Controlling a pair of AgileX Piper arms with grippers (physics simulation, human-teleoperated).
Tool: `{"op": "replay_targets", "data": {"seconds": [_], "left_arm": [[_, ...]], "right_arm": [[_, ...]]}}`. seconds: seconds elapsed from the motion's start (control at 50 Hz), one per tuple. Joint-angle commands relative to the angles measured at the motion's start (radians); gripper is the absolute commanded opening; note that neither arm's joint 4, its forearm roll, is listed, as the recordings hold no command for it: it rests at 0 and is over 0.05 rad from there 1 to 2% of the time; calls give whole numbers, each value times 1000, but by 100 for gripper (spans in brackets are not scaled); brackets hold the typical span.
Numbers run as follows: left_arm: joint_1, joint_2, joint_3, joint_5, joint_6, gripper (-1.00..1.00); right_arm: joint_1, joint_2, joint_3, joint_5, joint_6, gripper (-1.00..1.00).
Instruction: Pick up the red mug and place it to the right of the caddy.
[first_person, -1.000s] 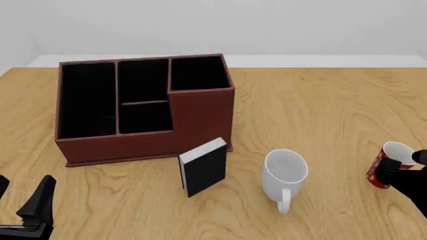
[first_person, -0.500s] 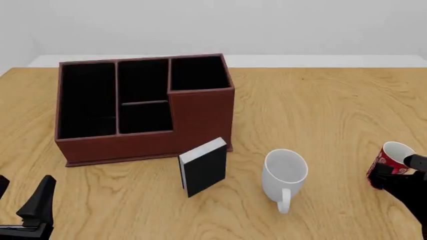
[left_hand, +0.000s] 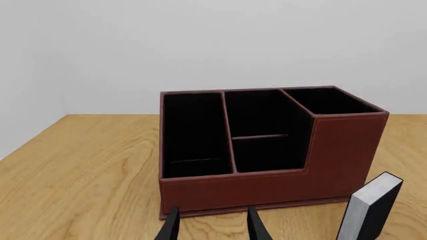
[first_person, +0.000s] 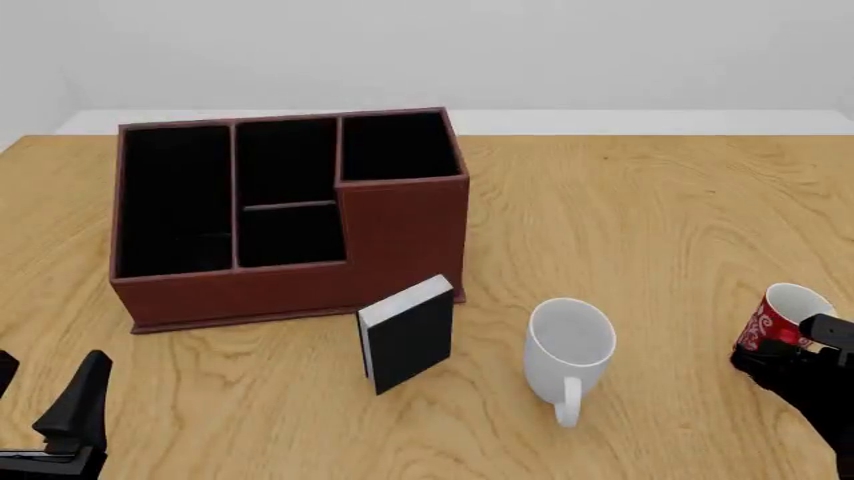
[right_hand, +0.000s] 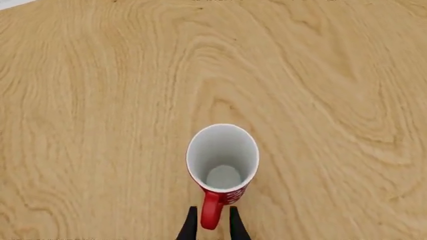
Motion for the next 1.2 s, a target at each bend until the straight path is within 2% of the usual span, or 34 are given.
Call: {"op": "replay_targets", "data": {"seconds": [0.02, 0.4, 0.56, 0.7, 0.8, 0.82, 0.84, 0.88, 0.96, 1.1, 1.18, 1.2], "left_arm": [[0, 0, 0, 0, 0, 100], [0, 0, 0, 0, 0, 100], [0, 0, 0, 0, 0, 100], [0, 0, 0, 0, 0, 100], [0, 0, 0, 0, 0, 100], [0, 0, 0, 0, 0, 100], [0, 0, 0, 0, 0, 100], [0, 0, 0, 0, 0, 100], [0, 0, 0, 0, 0, 100], [0, 0, 0, 0, 0, 100], [0, 0, 0, 0, 0, 100], [0, 0, 0, 0, 0, 100]], "right_arm": [[5, -38, 5, 20, -12, -100], [11, -133, 9, 65, -54, -100], [41, -238, -35, 154, -80, -100], [73, -295, -106, 231, -132, -100], [125, -300, -173, 263, -149, -100], [131, -296, -189, 271, -147, -100], [162, -273, -218, 281, -119, -100], [183, -262, -252, 289, -135, -100], [233, -208, -338, 317, -96, -100], [314, -168, -449, 356, -107, -100], [400, -132, -526, 381, -84, -100], [399, -123, -545, 386, -100, -100]]}}
